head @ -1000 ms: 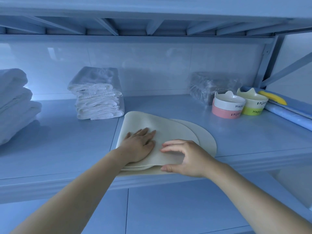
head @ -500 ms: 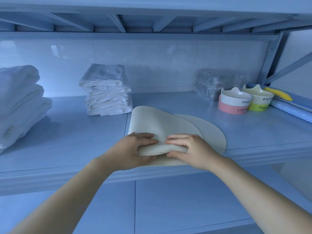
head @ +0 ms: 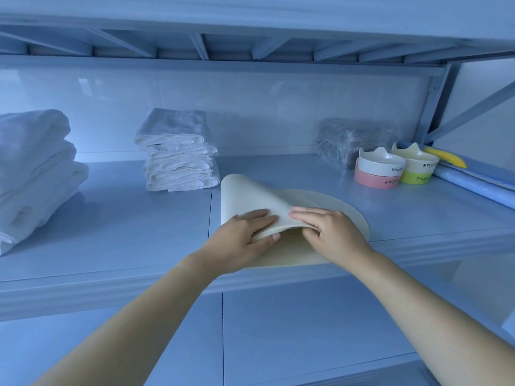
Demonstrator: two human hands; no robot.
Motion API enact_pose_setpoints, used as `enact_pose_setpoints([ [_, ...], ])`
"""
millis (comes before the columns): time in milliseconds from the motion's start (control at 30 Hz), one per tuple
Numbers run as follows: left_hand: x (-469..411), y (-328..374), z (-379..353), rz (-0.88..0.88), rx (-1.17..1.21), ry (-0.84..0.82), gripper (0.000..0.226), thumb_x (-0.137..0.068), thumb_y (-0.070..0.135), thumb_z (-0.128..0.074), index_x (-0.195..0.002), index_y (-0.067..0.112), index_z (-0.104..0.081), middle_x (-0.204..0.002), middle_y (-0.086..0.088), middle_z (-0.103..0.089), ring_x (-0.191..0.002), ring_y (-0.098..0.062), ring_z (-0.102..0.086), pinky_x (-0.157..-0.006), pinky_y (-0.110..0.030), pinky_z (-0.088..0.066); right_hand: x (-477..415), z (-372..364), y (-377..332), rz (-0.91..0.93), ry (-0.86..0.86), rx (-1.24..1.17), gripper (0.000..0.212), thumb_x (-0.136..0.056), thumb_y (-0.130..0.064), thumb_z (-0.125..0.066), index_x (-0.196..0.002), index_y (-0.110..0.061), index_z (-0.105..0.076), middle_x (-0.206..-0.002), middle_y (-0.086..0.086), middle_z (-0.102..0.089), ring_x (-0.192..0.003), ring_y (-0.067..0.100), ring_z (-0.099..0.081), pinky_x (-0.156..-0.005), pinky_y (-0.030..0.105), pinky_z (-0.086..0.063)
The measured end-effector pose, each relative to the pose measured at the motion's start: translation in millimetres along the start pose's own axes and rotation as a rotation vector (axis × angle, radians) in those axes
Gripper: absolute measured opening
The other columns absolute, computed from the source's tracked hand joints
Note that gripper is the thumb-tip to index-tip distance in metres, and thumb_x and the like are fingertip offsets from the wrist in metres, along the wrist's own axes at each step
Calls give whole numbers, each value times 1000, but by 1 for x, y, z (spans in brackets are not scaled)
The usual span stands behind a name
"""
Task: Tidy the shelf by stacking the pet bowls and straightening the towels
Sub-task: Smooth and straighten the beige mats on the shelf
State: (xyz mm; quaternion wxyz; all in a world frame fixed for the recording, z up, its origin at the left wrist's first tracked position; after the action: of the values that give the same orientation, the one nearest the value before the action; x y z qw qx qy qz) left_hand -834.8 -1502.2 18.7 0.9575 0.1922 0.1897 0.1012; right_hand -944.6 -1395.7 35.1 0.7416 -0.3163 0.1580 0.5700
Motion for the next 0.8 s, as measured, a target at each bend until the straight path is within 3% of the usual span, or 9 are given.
enact_pose_setpoints([
  [100,-8,5,-2,-8,53,3,45,-95,47,-37,-137,34,-41,-150,8,-31,-137,-3,-25,-100,-10,-16,-3,21,6,-2,137,8,39,-75,8,-54,-99,-15,-73,-113,-2,-68,-100,17,-66,-87,31,-52],
  [167,-11,6,-5,-10,60,-18,43,-95,47,-33,-136,37,-40,-149,10,-32,-136,-2,-25,-101,-11,-18,-3,26,11,-22,170,-19,37,-73,8,-56,-97,-14,-73,-110,-2,-70,-98,16,-67,-86,29,-52],
  [367,-8,5,-5,-63,91,-7,39,-98,41,-31,-133,33,-46,-138,22,-44,-129,9,-30,-102,-8,-20,9,4,22,-118,36,-93,42,-71,-15,-65,-113,-18,-66,-121,-8,-64,-112,5,-58,-97,19,-42],
  [467,-4,4,0,-53,132,17,39,-97,43,-30,-132,37,-46,-128,37,-39,-125,15,-30,-106,-15,-22,4,5,22,-136,88,-70,39,-74,-20,-73,-112,-18,-67,-115,-6,-67,-107,9,-61,-91,16,-42],
  [533,-1,1,3,-47,154,20,40,-96,46,-29,-131,39,-46,-124,45,-35,-121,22,-28,-111,-25,-23,-1,6,22,-140,114,-55,36,-74,-18,-74,-109,-16,-68,-111,-3,-70,-103,14,-64,-87,22,-46],
  [667,7,-10,4,-30,145,-9,44,-92,52,-25,-133,44,-41,-137,32,-37,-127,16,-25,-115,-34,-20,-8,3,18,-115,120,-30,38,-71,-1,-66,-106,-15,-70,-110,-1,-70,-103,18,-65,-87,29,-50],
  [800,15,-20,4,3,115,-30,45,-91,55,-25,-132,48,-39,-145,21,-35,-129,12,-23,-114,-27,-16,-16,4,15,-104,143,-8,43,-65,7,-61,-99,-18,-73,-105,-4,-72,-98,19,-66,-84,31,-52],
])
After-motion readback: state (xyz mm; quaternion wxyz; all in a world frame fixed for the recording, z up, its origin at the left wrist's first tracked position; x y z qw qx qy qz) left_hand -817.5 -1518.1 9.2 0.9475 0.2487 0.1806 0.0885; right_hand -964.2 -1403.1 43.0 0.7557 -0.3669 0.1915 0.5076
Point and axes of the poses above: each hand's wrist, its own x-axis away from the middle knuckle, its own z-axis out of the back of the hand, y = z × x, the point moved 8 cm from there along -x, towards the middle knuckle
